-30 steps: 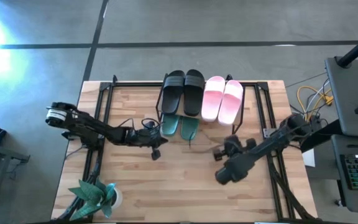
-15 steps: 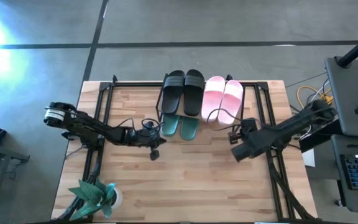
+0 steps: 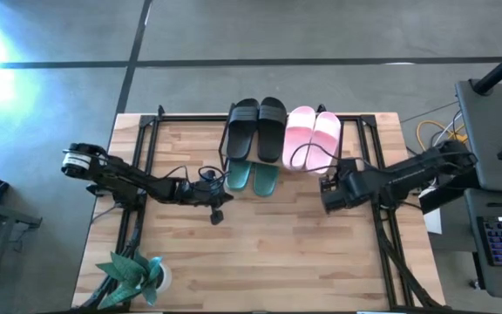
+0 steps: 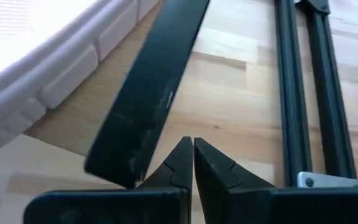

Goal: Pick and place slides into the shelf
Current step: Adjust the green slippers

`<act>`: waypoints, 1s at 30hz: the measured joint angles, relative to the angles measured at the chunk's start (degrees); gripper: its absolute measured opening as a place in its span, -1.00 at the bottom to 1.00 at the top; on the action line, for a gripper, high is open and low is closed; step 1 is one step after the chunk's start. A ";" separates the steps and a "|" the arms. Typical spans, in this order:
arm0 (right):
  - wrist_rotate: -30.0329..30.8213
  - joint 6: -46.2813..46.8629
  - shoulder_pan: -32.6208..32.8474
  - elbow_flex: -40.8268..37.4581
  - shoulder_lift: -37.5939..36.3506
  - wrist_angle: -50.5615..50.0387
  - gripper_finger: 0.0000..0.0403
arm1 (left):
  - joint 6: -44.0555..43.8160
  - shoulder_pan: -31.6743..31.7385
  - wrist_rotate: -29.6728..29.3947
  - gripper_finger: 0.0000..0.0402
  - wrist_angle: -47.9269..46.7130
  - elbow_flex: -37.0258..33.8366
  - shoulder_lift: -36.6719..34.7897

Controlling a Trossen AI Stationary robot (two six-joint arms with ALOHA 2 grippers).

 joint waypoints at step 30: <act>4.66 -27.64 -20.16 -0.02 -0.20 11.37 -0.96 | -0.07 0.11 -1.38 -1.00 0.04 0.61 0.00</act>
